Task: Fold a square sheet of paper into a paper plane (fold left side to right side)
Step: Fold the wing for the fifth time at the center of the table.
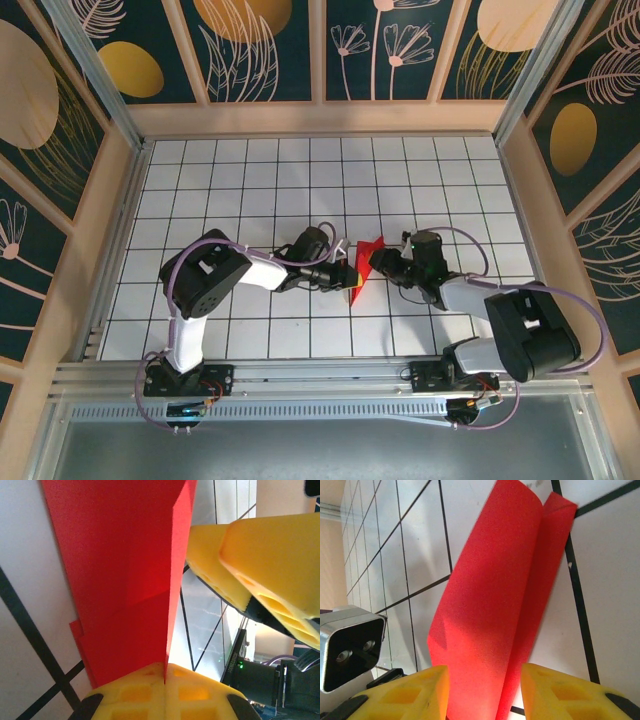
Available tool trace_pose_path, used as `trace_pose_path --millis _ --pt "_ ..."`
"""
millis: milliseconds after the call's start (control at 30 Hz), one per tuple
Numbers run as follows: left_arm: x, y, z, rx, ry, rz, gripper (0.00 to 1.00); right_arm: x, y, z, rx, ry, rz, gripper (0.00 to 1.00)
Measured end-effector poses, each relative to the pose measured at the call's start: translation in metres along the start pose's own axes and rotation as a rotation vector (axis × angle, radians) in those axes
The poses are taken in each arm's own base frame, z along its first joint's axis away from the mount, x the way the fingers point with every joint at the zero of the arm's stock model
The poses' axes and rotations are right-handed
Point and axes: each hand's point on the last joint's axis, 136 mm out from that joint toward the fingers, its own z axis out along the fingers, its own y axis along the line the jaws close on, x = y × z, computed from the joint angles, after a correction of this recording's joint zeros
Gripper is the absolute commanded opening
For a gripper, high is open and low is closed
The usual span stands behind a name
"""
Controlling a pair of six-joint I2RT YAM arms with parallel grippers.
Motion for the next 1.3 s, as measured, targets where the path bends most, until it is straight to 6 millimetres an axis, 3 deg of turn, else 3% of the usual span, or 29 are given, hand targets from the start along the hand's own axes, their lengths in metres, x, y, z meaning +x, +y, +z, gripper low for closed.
trace_pose_path --millis 867,1100,1300 --pt "-0.001 0.0 0.001 0.007 -0.002 -0.002 0.0 -0.003 0.0 0.021 0.018 0.018 -0.005 0.41" --pt "-0.001 0.0 0.001 0.006 -0.002 -0.005 0.07 -0.004 0.001 0.026 0.03 0.03 -0.005 0.4" --pt "-0.002 0.001 0.001 0.001 -0.008 -0.003 0.19 -0.004 -0.001 0.029 0.068 0.048 0.004 0.4"
